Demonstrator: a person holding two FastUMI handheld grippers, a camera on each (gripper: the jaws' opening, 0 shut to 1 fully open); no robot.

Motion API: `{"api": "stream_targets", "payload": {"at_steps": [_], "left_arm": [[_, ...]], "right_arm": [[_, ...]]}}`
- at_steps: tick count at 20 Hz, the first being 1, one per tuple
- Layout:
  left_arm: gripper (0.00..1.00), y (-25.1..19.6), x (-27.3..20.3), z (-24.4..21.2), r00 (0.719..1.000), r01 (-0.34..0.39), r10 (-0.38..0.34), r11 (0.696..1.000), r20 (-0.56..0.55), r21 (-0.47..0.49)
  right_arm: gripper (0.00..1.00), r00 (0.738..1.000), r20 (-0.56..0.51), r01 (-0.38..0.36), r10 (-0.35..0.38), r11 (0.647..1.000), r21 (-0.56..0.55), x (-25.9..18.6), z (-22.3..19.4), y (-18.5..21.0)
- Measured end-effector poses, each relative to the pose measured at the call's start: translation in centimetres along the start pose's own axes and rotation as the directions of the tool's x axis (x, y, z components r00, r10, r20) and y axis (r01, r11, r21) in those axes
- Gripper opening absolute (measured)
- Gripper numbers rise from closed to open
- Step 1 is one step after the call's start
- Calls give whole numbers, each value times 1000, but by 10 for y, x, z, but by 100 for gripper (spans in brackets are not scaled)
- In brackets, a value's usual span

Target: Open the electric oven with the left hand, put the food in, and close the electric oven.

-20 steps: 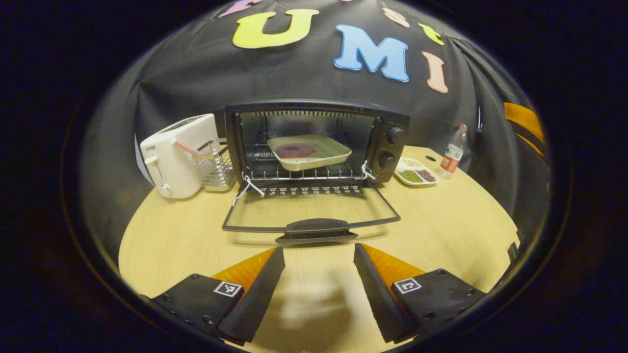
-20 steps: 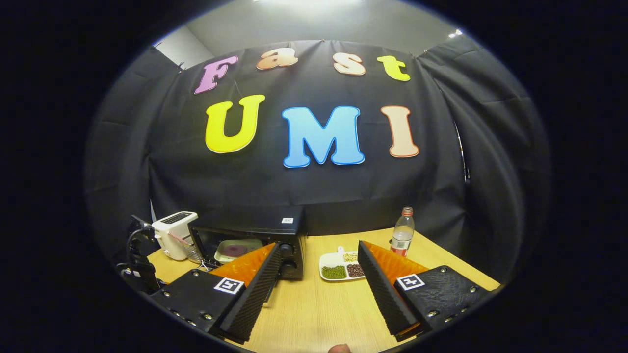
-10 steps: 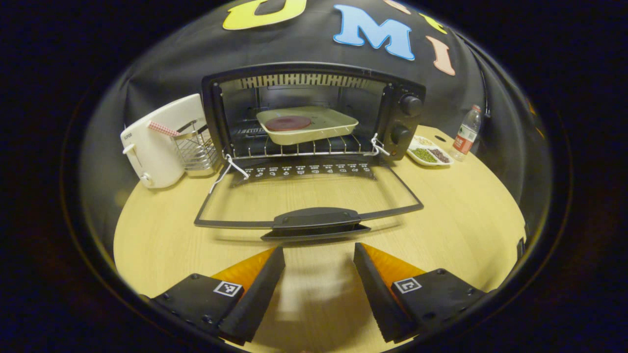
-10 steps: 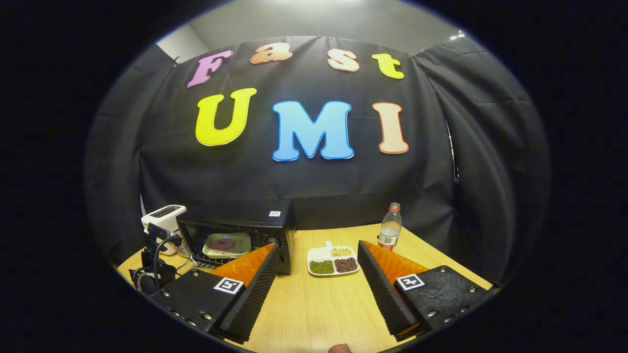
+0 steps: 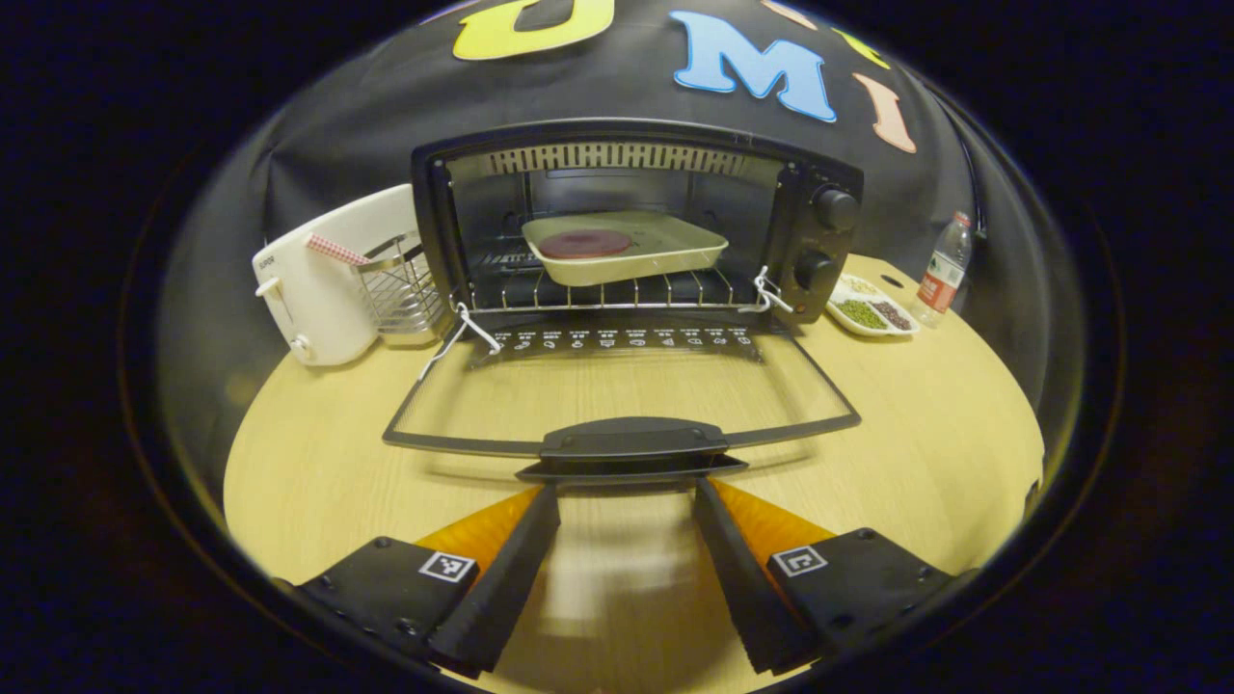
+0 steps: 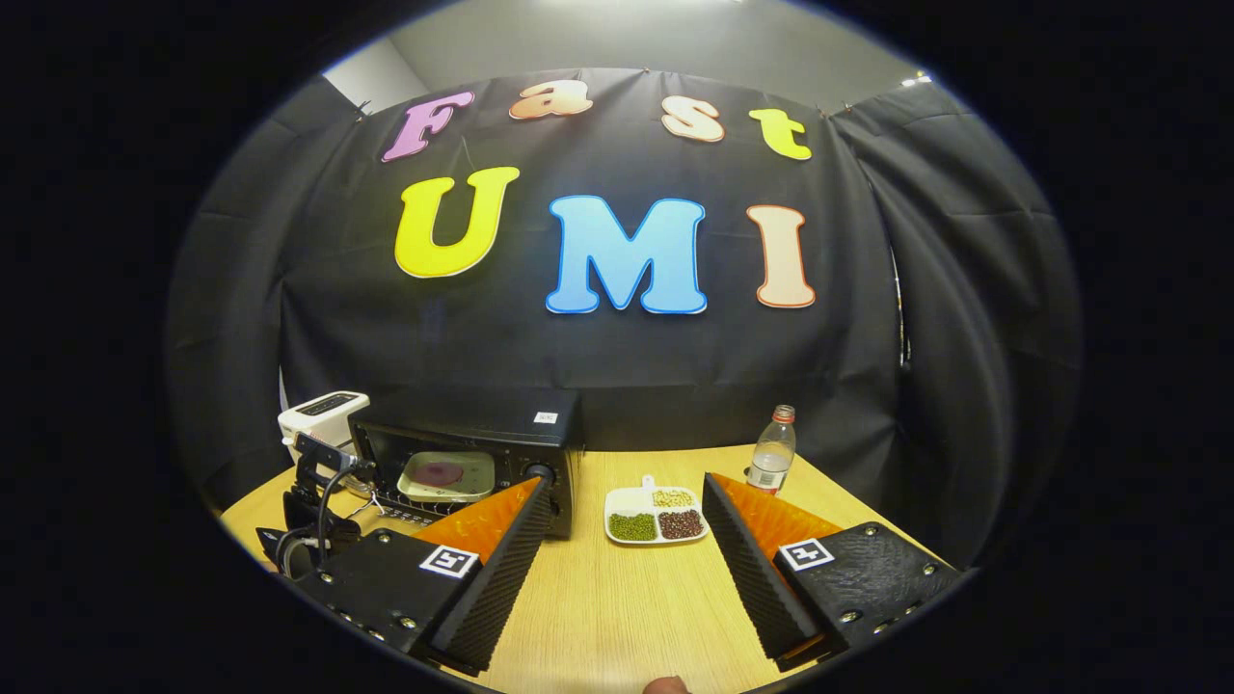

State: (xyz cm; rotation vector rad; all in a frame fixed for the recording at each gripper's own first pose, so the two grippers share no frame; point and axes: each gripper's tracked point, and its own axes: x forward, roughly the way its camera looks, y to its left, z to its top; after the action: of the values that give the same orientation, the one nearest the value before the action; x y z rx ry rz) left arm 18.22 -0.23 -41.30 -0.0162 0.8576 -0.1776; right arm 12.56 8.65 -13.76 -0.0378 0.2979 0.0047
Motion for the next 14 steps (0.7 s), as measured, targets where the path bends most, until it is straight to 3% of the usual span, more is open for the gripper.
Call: {"api": "stream_targets", "payload": {"at_steps": [1, 4, 7, 9, 10, 14], "left_arm": [[100, 0, -3, 3, 1000, -2, 1, 1000, 10, 12], [96, 0, -11, 11, 999, 6, -6, 1000, 35, 2], [100, -1, -17, 19, 999, 4, -3, 1000, 51, -3], [96, -1, -23, 28, 997, 4, -4, 1000, 73, -1], [100, -1, -25, 34, 997, 6, -6, 1000, 82, -5], [96, -1, -32, 45, 994, 9, -8, 1000, 111, -8]], "right_arm": [[98, 1000, 2, -4, 4, 1000, -3, 1, 0, 0], [98, 1000, 4, -17, 17, 1000, -1, 3, 2, 5], [98, 999, 0, -32, 32, 999, 4, 4, 0, 10], [98, 999, 0, -41, 41, 999, -4, 5, 0, 13], [98, 999, -5, -43, 43, 999, -8, 6, -1, 14], [98, 999, -21, -45, 45, 999, 0, 7, -4, 16]]}}
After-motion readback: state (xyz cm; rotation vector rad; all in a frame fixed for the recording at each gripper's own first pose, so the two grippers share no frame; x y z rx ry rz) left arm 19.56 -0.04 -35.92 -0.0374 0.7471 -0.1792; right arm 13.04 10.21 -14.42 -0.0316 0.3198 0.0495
